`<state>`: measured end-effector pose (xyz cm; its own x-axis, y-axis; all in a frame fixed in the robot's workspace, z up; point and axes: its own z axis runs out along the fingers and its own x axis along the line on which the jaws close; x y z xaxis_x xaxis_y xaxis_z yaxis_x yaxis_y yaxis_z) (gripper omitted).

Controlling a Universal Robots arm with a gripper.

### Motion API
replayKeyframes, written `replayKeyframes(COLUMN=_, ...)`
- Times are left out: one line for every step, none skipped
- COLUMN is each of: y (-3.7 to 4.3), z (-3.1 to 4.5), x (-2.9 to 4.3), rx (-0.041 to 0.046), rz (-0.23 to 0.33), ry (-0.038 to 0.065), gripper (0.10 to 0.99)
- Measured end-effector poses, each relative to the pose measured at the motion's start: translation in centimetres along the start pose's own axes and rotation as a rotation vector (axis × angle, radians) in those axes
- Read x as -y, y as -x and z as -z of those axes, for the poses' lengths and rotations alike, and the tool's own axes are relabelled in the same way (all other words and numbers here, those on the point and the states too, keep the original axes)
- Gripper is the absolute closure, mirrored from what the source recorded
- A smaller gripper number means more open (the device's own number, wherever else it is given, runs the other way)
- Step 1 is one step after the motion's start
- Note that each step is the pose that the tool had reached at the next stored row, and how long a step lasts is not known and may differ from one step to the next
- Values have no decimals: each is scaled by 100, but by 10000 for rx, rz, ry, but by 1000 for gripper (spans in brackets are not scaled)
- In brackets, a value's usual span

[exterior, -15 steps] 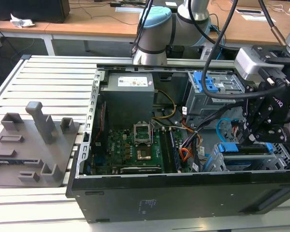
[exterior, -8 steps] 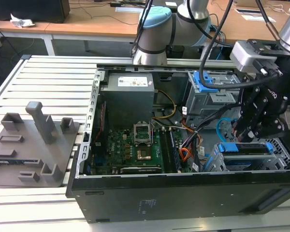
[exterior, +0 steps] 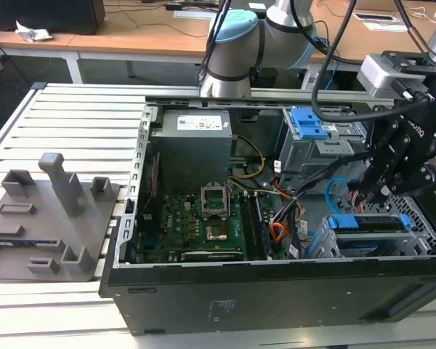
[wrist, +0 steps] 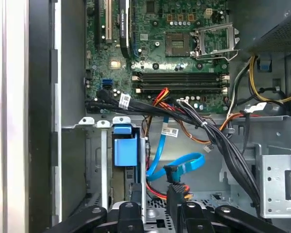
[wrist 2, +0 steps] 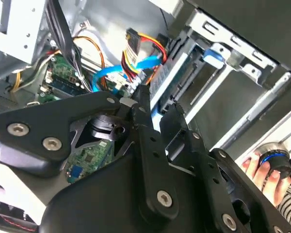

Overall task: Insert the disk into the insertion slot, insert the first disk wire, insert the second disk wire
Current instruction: 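Insert the first disk wire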

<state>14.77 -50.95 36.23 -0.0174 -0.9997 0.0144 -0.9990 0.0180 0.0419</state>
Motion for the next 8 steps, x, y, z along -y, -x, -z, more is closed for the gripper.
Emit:
replayKeyframes(y=21, z=1, x=4, rx=-2, rz=-1, ry=0, gripper=725)
replayKeyframes(y=67, z=1, x=12, rx=0, rz=0, ry=0, gripper=725)
replayKeyframes(y=105, z=1, x=22, rx=-2, rz=-1, ry=2, gripper=725)
replayKeyframes(y=133, z=-11, x=38, rx=-1, rz=-1, ry=9, gripper=725)
replayKeyframes(y=134, z=-37, x=41, rx=-22, rz=-2, ry=10, gripper=725)
replayKeyframes(y=135, z=-55, x=42, rx=-36, rz=-4, ry=10, gripper=725)
replayKeyframes(y=135, z=-78, x=44, rx=-49, rz=-3, ry=10, gripper=725)
replayKeyframes(y=136, z=-101, x=45, rx=-82, rz=-4, ry=9, gripper=725)
